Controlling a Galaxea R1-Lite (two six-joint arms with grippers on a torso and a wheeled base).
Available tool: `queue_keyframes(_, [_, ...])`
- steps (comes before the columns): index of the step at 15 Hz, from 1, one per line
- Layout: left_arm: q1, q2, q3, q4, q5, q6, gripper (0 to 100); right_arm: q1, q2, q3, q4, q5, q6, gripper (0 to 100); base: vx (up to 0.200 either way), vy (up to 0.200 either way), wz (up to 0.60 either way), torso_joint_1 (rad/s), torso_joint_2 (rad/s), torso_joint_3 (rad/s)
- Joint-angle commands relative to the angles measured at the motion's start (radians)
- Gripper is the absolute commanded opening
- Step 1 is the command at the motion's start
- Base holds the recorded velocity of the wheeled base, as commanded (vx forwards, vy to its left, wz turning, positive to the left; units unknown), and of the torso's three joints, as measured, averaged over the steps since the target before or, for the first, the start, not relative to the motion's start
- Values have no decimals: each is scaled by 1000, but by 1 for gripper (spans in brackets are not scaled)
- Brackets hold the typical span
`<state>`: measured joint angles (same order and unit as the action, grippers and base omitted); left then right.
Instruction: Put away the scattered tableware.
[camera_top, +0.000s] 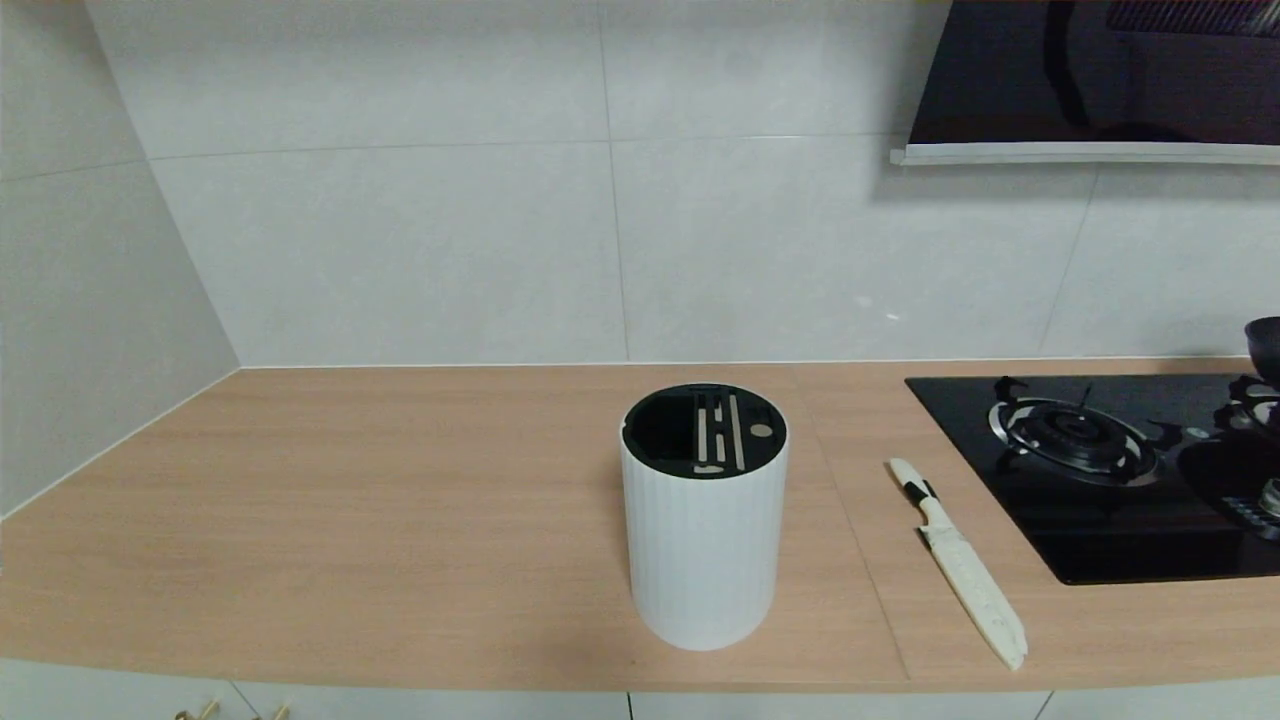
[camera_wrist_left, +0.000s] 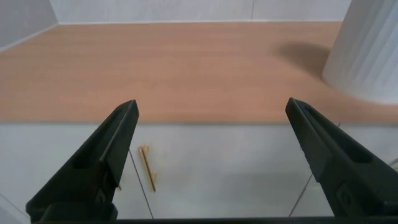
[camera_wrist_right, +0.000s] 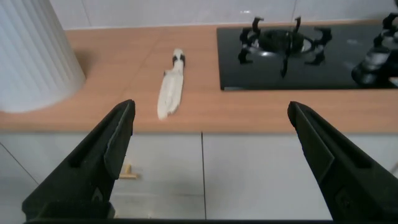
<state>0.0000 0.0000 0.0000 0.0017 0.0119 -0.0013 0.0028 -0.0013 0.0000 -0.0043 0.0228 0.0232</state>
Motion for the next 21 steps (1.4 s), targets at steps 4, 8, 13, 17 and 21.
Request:
queue_keyframes(4, [0, 0, 0, 0, 0, 0, 100, 0, 1, 0, 0, 0, 0, 100, 0, 0, 0, 272, -586, -315])
queue_keyframes(8, [0, 0, 0, 0, 0, 0, 100, 0, 1, 0, 0, 0, 0, 100, 0, 0, 0, 250, -505, -270])
queue_keyframes(13, [0, 0, 0, 0, 0, 0, 100, 0, 1, 0, 0, 0, -2, 100, 0, 0, 0, 107, -227, -118])
queue_keyframes(17, [0, 0, 0, 0, 0, -2, 100, 0, 1, 0, 0, 0, -5, 100, 0, 0, 0, 0, 0, 0])
queue_keyframes(21, [0, 0, 0, 0, 0, 0, 100, 0, 1, -6, -3, 6, -32, 100, 0, 0, 0, 0, 0, 0])
